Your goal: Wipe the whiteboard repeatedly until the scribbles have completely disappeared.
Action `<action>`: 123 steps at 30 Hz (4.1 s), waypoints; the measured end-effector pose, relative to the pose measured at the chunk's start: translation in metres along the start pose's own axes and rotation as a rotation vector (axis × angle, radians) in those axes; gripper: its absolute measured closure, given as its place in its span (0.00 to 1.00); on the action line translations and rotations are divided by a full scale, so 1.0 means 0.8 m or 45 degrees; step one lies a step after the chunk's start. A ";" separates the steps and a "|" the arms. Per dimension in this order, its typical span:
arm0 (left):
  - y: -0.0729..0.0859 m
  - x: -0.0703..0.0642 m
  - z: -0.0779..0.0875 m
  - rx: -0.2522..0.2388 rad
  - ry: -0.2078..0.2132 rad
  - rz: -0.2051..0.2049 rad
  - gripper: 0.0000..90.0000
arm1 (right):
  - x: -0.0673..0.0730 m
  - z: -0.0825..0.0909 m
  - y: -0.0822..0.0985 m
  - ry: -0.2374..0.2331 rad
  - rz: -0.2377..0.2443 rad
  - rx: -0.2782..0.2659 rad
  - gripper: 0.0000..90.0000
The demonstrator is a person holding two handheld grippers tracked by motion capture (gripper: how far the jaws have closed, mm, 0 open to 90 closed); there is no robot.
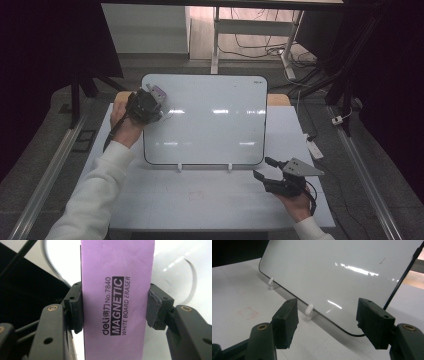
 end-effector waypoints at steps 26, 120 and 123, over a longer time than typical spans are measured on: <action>0.096 -0.013 0.006 0.031 0.006 0.091 0.46 | 0.001 -0.005 0.003 -0.001 -0.006 0.017 0.37; 0.048 -0.029 0.002 0.062 0.017 -0.043 0.45 | 0.000 0.000 -0.001 0.008 -0.006 -0.002 0.37; 0.026 -0.007 -0.002 0.031 0.041 -0.001 0.46 | 0.001 0.001 -0.003 0.008 0.000 -0.008 0.37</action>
Point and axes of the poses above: each handheld gripper's, and its own axes: z roughly backward along the jaws, y roughly out of its underside, x roughly to its left, the point moved 6 cm from there along -z, roughly forward along the jaws, and after that the axes turned 12 degrees about -z, right-handed, at the moved point
